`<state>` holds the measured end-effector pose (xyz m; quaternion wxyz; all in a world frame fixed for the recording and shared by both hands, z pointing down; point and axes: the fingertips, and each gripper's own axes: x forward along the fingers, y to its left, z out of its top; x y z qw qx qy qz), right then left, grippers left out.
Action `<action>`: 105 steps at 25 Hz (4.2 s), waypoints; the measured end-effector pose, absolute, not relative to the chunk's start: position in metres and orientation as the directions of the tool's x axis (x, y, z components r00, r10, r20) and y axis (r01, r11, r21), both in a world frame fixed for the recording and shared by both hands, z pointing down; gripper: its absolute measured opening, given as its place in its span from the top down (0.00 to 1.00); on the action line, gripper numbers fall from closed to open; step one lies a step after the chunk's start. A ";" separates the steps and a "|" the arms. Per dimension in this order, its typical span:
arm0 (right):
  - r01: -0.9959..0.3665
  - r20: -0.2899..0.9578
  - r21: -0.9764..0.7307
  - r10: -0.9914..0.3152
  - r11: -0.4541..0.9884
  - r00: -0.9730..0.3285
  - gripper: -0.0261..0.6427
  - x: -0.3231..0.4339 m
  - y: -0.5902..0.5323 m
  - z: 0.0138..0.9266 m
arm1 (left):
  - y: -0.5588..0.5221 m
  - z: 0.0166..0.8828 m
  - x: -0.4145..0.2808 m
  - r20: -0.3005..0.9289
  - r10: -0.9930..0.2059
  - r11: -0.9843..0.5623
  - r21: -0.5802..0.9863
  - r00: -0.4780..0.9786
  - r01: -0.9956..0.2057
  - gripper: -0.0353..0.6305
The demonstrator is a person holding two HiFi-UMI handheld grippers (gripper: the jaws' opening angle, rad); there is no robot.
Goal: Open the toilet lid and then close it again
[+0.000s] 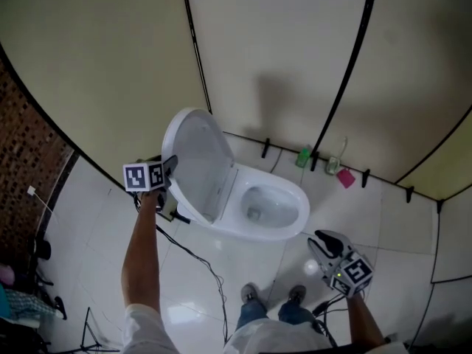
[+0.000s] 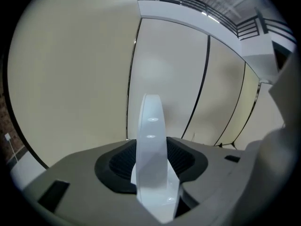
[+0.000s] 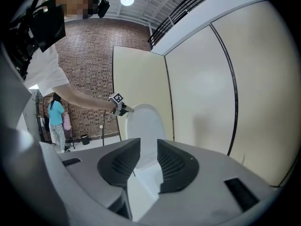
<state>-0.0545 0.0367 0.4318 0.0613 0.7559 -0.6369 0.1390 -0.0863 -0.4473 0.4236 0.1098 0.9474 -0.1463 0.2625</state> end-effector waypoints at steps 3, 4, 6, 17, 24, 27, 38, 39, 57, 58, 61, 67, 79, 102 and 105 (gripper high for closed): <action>-0.978 0.291 -0.098 -0.945 -0.186 0.151 0.80 -0.049 0.049 0.438 | -0.426 0.421 -0.083 0.539 -0.228 -0.943 0.085 0.811 -0.321 0.66; -0.977 0.284 -0.103 -0.947 -0.186 0.151 0.80 -0.047 0.053 0.439 | -0.414 0.420 -0.080 0.543 -0.231 -0.948 0.062 0.808 -0.312 0.66; -0.976 0.273 -0.117 -0.951 -0.183 0.146 0.80 -0.041 0.060 0.441 | -0.385 0.419 -0.071 0.541 -0.244 -0.955 0.010 0.805 -0.296 0.66; -0.954 0.295 -0.237 -0.950 -0.181 0.107 0.80 -0.020 0.136 0.497 | -0.162 0.472 -0.009 0.477 -0.345 -0.910 -0.382 0.808 -0.163 0.66; -0.920 0.359 -0.308 -0.925 -0.241 0.122 0.80 0.008 0.199 0.564 | -0.058 0.559 0.030 0.408 -0.388 -0.783 -0.619 0.826 -0.061 0.65; -0.916 0.385 -0.309 -0.915 -0.255 0.124 0.80 0.013 0.212 0.589 | -0.023 0.614 0.043 0.405 -0.371 -0.729 -0.685 0.835 0.008 0.64; -0.890 0.415 -0.370 -0.905 -0.266 0.098 0.80 0.021 0.228 0.672 | 0.045 0.780 0.072 0.558 -0.245 -0.645 -0.704 0.793 0.296 0.51; -0.887 0.418 -0.376 -0.904 -0.267 0.094 0.80 0.019 0.230 0.678 | 0.051 0.796 0.071 0.597 -0.225 -0.654 -0.678 0.770 0.335 0.47; -0.890 0.402 -0.344 -0.904 -0.299 0.148 0.80 0.035 0.228 0.663 | 0.070 0.794 0.074 0.738 0.040 -0.880 -0.293 0.673 0.374 0.32; -0.895 0.390 -0.331 -0.907 -0.300 0.160 0.80 0.039 0.225 0.651 | 0.075 0.768 0.074 0.702 0.093 -0.901 -0.242 0.706 0.359 0.32; -0.913 0.347 -0.276 -0.917 -0.301 0.197 0.80 0.045 0.213 0.599 | 0.092 0.679 0.061 0.599 0.258 -0.928 -0.063 0.758 0.366 0.32; -0.950 0.211 -0.116 -0.942 -0.289 0.261 0.80 0.043 0.186 0.479 | 0.081 0.502 0.018 0.361 0.418 -0.909 0.172 0.834 0.381 0.32; -0.966 0.146 0.016 -0.955 -0.257 0.257 0.80 -0.009 0.157 0.398 | 0.042 0.357 -0.081 0.053 0.473 -0.851 0.283 0.879 0.441 0.32; -0.976 0.190 -0.027 -0.959 -0.217 0.208 0.80 -0.005 0.152 0.414 | 0.029 0.365 -0.078 0.106 0.368 -0.918 0.201 0.924 0.342 0.33; -0.962 0.247 -0.140 -0.949 -0.236 0.197 0.80 0.007 0.157 0.444 | 0.033 0.379 -0.074 0.130 0.348 -0.928 0.187 0.928 0.322 0.33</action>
